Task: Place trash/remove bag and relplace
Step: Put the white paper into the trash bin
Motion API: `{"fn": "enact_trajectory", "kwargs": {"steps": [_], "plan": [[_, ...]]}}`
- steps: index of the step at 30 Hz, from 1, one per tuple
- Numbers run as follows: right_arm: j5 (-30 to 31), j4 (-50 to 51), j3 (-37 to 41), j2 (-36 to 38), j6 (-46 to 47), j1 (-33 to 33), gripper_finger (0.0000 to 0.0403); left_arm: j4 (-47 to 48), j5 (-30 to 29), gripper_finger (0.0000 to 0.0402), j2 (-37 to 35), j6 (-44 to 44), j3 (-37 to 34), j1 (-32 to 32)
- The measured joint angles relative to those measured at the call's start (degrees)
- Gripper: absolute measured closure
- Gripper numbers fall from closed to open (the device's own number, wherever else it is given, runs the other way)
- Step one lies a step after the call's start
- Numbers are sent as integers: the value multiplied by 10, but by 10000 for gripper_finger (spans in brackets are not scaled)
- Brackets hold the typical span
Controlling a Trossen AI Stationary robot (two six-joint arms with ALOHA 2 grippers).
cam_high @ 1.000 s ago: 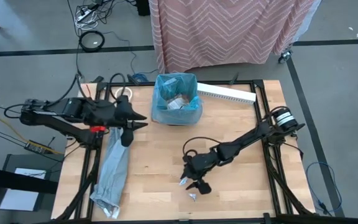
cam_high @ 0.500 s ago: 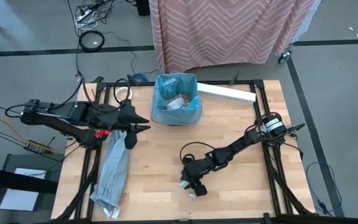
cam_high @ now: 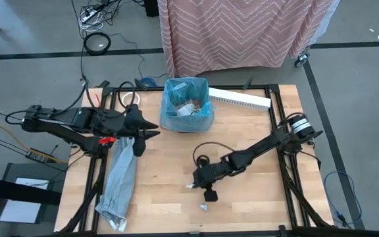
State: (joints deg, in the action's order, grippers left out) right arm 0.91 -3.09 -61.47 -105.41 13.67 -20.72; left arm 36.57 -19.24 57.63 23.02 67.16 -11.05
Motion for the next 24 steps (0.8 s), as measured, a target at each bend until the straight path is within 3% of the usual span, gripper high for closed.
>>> {"fn": "enact_trajectory", "kwargs": {"steps": [7, 13, 20, 24], "plan": [[89, 149, -95, 155, -16, 48, 397, -45, -3, 280, -3, 14, 1, 0], [155, 180, -192, 253, -56, 116, 399, -54, -11, 280, -3, 14, 1, 0], [190, 180, -260, 296, -83, 210, 399, -55, -37, 280, -3, 14, 1, 0], [160, 190, -259, 278, -81, 277, 399, -53, -47, 280, 2, 14, 1, 0]]}}
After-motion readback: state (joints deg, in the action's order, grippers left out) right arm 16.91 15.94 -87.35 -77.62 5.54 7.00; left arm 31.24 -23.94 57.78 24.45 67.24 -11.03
